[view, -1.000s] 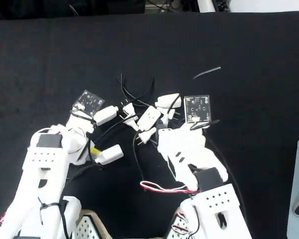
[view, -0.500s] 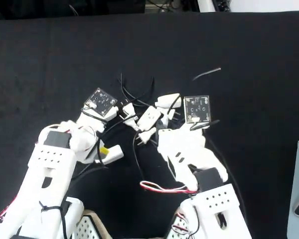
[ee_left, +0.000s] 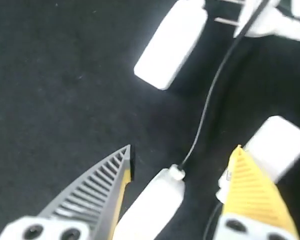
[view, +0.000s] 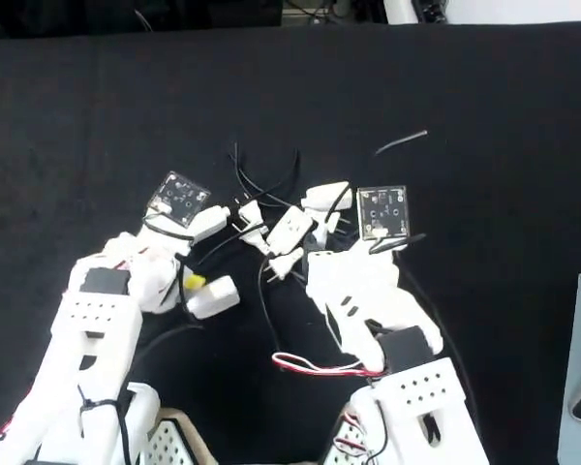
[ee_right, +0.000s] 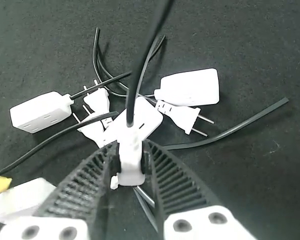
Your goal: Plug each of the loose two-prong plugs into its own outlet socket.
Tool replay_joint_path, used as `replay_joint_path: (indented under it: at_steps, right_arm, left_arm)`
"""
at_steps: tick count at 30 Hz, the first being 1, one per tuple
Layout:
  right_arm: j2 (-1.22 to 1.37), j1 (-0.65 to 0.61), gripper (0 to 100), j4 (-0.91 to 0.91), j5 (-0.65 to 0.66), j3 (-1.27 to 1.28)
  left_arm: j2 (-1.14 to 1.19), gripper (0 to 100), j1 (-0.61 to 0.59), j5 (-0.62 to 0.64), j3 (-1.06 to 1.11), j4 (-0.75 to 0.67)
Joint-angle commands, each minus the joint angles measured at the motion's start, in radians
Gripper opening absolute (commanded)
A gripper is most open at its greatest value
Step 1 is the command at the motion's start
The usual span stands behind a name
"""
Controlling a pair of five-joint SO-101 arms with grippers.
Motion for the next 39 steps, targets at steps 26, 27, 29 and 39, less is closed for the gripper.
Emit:
replay_joint_path:
  at_steps: [26, 27, 29, 39]
  right_arm:
    - [-0.012, -0.012, 1.2, -0.017, 0.005, 0.007]
    - [-0.012, -0.012, 1.2, -0.017, 0.005, 0.007]
    - [-0.012, -0.012, 1.2, -0.017, 0.005, 0.007]
    - [-0.012, -0.012, 1.2, -0.017, 0.005, 0.007]
  left_arm:
    - [0.071, 31, 0.111, 0.064, -0.062, 0.071]
    - [0.117, 31, 0.097, 0.064, -0.074, 0.046]
    - [0.210, 31, 0.064, 0.064, -0.120, 0.017]
    - [0.388, 31, 0.018, 0.066, -0.278, 0.044]
